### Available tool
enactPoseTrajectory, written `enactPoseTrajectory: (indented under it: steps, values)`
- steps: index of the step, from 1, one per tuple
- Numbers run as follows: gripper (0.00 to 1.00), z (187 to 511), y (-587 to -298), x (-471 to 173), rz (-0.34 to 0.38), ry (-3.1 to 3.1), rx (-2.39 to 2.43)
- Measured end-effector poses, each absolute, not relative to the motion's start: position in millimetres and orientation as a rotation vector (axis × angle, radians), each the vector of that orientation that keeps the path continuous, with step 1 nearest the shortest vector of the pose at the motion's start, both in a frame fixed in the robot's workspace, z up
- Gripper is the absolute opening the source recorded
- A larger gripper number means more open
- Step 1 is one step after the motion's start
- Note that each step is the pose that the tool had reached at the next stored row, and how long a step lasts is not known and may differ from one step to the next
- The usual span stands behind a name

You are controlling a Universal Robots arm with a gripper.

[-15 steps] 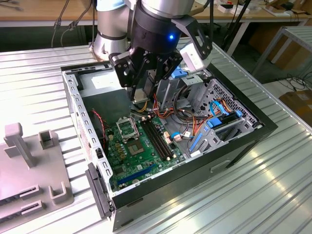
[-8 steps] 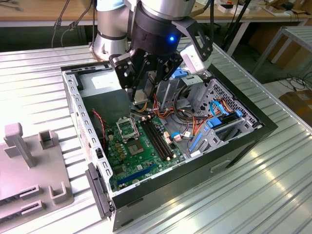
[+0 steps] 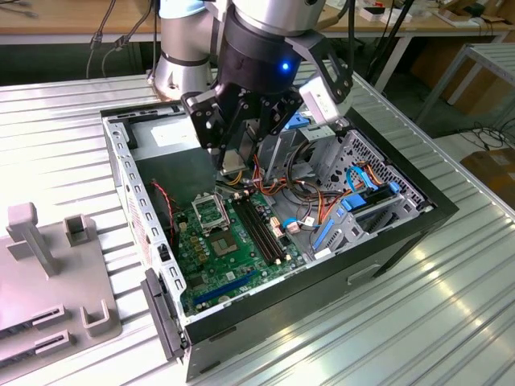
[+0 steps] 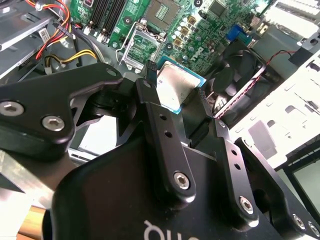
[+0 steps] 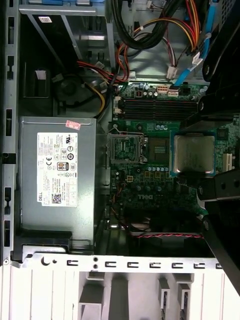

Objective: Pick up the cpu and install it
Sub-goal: 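Place the cpu into insertion slot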

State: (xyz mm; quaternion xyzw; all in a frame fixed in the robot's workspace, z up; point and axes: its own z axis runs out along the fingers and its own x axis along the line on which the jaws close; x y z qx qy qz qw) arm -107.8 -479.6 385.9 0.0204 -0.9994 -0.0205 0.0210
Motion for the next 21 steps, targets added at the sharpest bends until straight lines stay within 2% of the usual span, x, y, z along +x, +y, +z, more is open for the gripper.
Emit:
enactPoseTrajectory:
  steps: [21]
  values:
    - [0.45,384.1,-484.8,-107.8,-0.063,-3.098,0.063]
